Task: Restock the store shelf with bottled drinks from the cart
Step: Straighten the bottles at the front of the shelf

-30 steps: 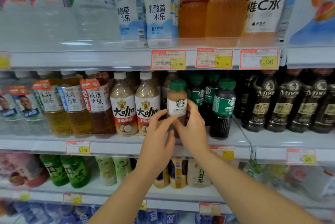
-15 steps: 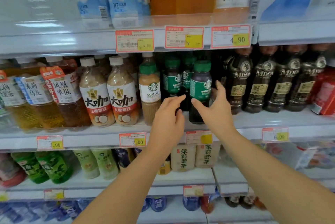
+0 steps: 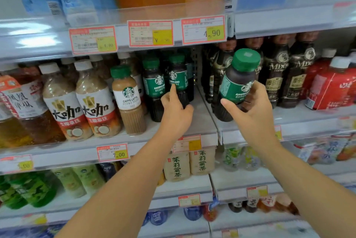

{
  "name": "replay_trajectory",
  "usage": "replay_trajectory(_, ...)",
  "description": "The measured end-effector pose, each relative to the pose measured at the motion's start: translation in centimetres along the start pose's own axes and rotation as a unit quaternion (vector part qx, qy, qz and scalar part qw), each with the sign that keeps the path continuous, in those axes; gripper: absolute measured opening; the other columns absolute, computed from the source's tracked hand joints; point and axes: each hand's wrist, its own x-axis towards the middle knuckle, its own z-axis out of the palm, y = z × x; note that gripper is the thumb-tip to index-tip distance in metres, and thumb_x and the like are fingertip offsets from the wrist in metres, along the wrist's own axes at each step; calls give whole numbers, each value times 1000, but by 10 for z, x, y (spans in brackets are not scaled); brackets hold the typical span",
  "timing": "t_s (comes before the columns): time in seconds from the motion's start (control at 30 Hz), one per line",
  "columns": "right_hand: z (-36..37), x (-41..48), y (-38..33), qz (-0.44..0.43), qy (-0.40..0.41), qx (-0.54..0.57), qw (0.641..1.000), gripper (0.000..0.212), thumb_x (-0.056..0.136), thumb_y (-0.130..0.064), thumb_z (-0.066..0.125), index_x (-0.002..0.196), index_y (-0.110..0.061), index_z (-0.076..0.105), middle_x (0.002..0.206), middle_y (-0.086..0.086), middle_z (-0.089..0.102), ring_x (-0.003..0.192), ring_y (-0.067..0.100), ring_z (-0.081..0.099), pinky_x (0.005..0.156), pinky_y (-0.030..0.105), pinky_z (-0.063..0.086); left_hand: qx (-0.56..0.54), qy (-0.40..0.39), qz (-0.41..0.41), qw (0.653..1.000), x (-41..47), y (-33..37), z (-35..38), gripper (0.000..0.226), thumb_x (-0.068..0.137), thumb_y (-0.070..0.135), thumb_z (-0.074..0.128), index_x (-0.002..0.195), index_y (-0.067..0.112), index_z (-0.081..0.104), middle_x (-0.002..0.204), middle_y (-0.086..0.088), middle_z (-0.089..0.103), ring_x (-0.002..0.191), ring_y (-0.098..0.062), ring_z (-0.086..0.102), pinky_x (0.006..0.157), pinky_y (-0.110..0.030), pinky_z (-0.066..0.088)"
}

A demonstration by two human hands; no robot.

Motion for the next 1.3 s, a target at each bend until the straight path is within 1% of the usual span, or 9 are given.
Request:
replay_trajectory(0.07,-7,1,3,3,11,2,1000,54,76,-23,75,120,-26,45,109,-16,60,96,-1,60,79,13,48,12,12,-1,1000,3,2,5,77,93,23,51,149,25,-2,143,-2,13,72,-7,47,53,-10,36)
replay_trajectory(0.2,-17,4,12,12,53,10,998,59,76,-22,75,126,-19,44,111,-11,59,98,-2,59,80,13,48,7,10,-7,1000,14,6,13,81,92,22,54,149,21,-3,153,-6,11,121,-23,44,94,-31,40)
replay_trajectory(0.3,-24,9,16,12,81,10,997,56,76,-23,75,122,-26,43,116,-4,58,104,9,59,88,26,49,-3,15,-16,1000,24,7,17,79,91,19,56,149,18,2,151,-11,22,132,-29,34,108,-43,33)
replay_trajectory(0.47,-28,17,20,3,76,-8,997,53,75,-24,75,117,-30,42,114,-3,59,103,9,59,87,27,50,27,55,1,998,45,12,25,61,87,20,62,139,8,32,133,-20,35,118,-29,43,94,-22,33)
replay_trajectory(0.6,-23,19,21,1,67,-24,997,55,75,-25,75,121,-22,44,115,-2,59,104,12,59,87,28,49,5,18,-5,1000,53,6,35,61,85,30,65,136,8,38,135,-16,41,120,-25,45,102,-29,36)
replay_trajectory(0.7,-23,20,22,5,62,-19,998,57,76,-26,75,124,-20,44,115,-3,59,105,11,58,87,28,49,-15,-4,-20,1000,53,-3,37,73,86,34,64,144,11,26,144,-10,38,130,-24,39,108,-38,34)
replay_trajectory(0.93,-25,20,26,-2,57,-19,998,54,75,-28,75,120,-28,44,111,-17,57,102,1,58,82,16,47,-84,-54,-20,995,70,0,39,69,86,26,65,142,16,27,136,-2,49,119,-15,48,90,-22,35)
replay_trajectory(1.13,-26,19,29,-9,51,-15,999,53,75,-30,75,117,-32,44,109,-20,58,99,-1,59,80,15,49,-26,42,-18,999,80,0,45,53,92,19,56,137,7,33,129,-13,55,117,-28,52,84,-22,35)
replay_trajectory(1.3,-26,19,29,-16,48,-22,998,53,75,-30,74,119,-30,44,113,-14,58,102,3,58,84,22,48,74,82,-18,994,75,6,45,44,93,22,56,128,2,39,118,-21,59,107,-36,58,85,-38,48)
